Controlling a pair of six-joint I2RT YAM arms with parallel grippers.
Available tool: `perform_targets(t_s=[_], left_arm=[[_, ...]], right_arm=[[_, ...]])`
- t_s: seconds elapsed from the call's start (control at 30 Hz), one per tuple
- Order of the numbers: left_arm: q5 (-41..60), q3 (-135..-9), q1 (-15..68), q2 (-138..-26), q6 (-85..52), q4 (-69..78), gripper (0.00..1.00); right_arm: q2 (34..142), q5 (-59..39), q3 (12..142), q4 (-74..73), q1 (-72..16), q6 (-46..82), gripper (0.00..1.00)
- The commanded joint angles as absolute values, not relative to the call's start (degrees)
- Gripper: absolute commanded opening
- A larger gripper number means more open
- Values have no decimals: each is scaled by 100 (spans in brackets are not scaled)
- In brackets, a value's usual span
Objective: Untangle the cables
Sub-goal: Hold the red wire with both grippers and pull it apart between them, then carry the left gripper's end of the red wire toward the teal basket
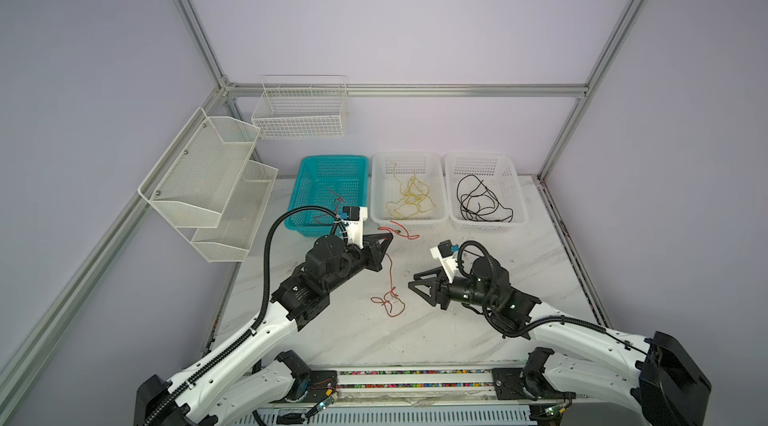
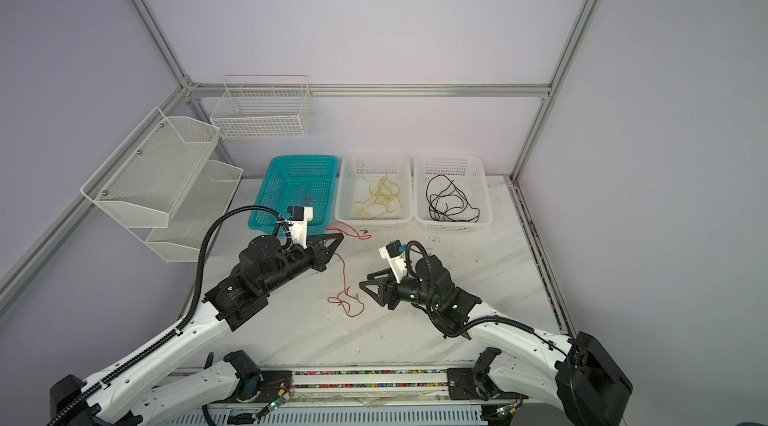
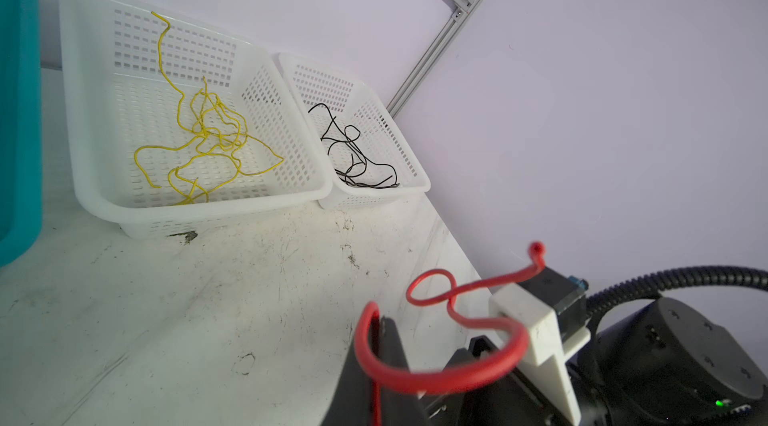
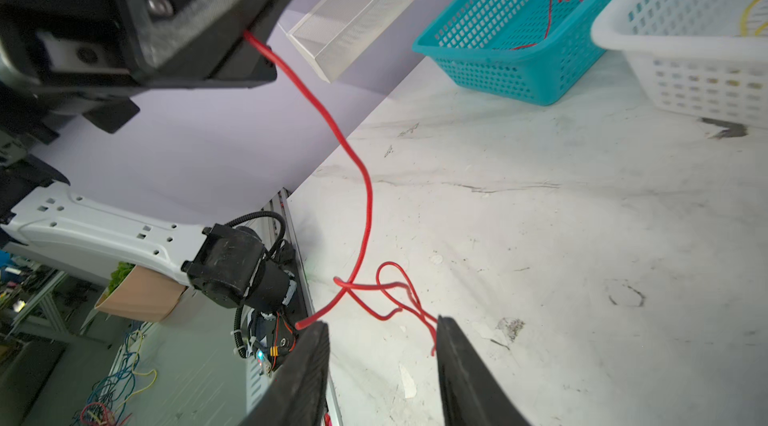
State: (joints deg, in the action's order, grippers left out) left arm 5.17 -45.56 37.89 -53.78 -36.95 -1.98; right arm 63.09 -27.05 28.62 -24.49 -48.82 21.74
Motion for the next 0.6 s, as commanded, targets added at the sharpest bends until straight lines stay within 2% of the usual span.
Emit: perform_targets(t_s=[0.0, 0.57], left_arm=[[605, -5219, 3762, -5287, -3934, -9, 0], [965, -5265, 3761, -5186, -4204, 195, 0]], right_arm=[[6621, -2386, 2831, -3035, -5083, 1981, 46], [7996, -1946, 2639, -4521, -5683, 2027, 45]])
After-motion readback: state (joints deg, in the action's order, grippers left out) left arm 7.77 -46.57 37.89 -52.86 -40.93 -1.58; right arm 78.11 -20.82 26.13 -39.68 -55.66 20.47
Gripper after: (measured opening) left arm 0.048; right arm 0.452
